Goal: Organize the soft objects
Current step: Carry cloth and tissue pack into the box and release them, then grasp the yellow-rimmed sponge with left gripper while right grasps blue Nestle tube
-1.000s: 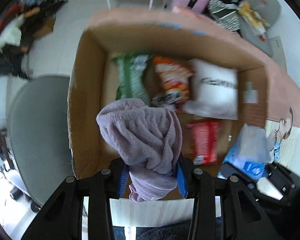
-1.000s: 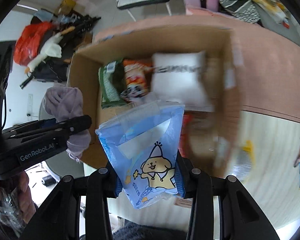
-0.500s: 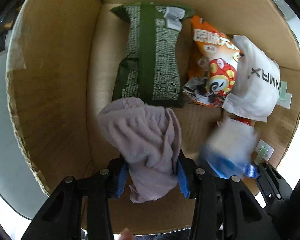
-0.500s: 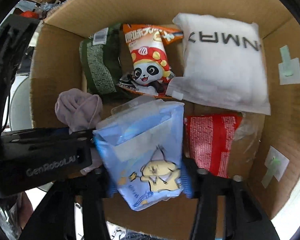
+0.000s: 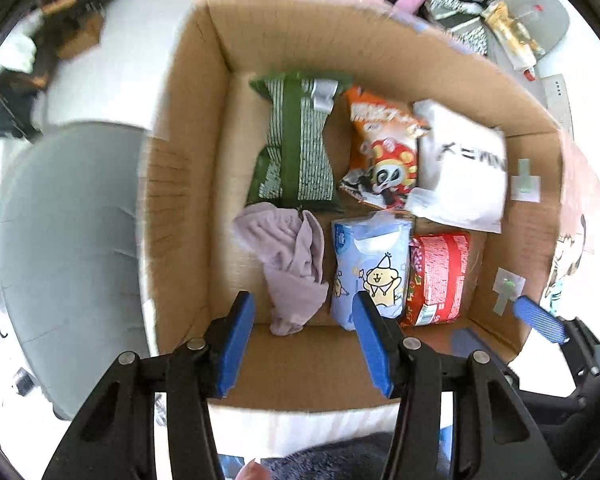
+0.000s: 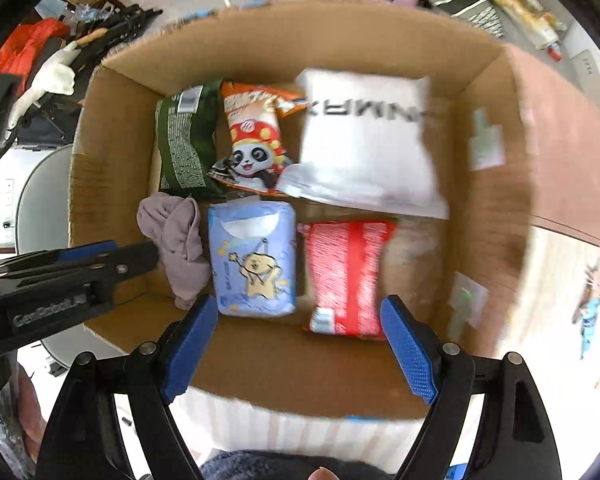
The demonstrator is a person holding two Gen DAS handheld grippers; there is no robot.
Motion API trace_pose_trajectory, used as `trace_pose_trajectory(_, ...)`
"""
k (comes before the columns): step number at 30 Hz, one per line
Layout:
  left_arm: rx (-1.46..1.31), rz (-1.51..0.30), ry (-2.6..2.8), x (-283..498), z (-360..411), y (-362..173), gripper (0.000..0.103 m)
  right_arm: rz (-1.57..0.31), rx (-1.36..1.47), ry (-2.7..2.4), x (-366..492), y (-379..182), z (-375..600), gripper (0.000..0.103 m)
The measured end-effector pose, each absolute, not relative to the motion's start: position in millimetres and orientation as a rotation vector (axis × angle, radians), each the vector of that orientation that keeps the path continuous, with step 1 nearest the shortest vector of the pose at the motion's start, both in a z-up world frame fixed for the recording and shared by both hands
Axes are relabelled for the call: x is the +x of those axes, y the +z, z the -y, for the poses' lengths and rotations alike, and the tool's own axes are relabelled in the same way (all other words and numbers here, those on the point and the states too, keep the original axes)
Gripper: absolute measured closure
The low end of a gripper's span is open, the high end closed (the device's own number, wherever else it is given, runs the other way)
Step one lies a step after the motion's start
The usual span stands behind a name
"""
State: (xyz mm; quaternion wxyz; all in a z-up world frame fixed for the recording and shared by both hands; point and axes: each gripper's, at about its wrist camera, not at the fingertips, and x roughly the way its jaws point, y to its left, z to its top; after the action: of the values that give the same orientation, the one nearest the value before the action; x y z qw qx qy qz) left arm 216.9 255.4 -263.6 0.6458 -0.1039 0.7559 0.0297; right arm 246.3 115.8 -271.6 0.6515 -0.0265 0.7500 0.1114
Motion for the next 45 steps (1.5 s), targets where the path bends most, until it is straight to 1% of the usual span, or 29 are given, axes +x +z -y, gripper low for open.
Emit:
trace_pose_trajectory(5,-0.193,-1.594,0.087,194,-247,-219,0.054,-1.600,-0.098,0.231,232,-233,-102,0.017)
trace_pose_trajectory(10,-0.176,-1.494,0.108,169,-242,-185,0.054,-1.500,-0.121,0.212,213,-187,-89,0.017)
trace_pose_trajectory(18,-0.131,-1.391,0.096,143,-229,-144,0.054,-1.411,-0.120,0.217,181,-152,-77,0.017)
trace_pose_trajectory(19,-0.124,-1.379,0.097,141,-227,-141,0.039,-1.404,-0.119,0.220,179,-149,-76,0.014)
trace_pose_trajectory(20,-0.125,-1.361,0.090,139,-226,-137,0.027,-1.387,-0.124,0.219,176,-143,-75,0.005)
trace_pose_trajectory(21,-0.125,-1.349,0.089,138,-225,-134,0.005,-1.368,-0.125,0.214,173,-138,-74,0.002)
trace_pose_trajectory(22,-0.122,-1.334,0.090,136,-225,-131,0.002,-1.355,-0.119,0.215,170,-133,-72,0.000)
trace_pose_trajectory(31,-0.080,-1.290,0.122,133,-212,-114,0.002,-1.313,-0.043,0.251,159,-112,-56,0.000)
trace_pose_trajectory(35,-0.046,-1.283,0.102,137,-178,-113,0.002,-1.308,0.020,0.209,159,-113,-20,0.000)
trace_pose_trajectory(39,-0.020,-1.337,0.005,151,-114,-132,0.002,-1.351,0.064,0.122,160,-123,44,0.000)
trace_pose_trajectory(43,0.089,-1.428,-0.122,173,-32,-168,0.002,-1.427,0.074,0.005,161,-146,127,0.000)
trace_pose_trajectory(45,0.164,-1.488,-0.175,184,13,-196,0.002,-1.459,0.073,-0.037,164,-158,163,0.000)
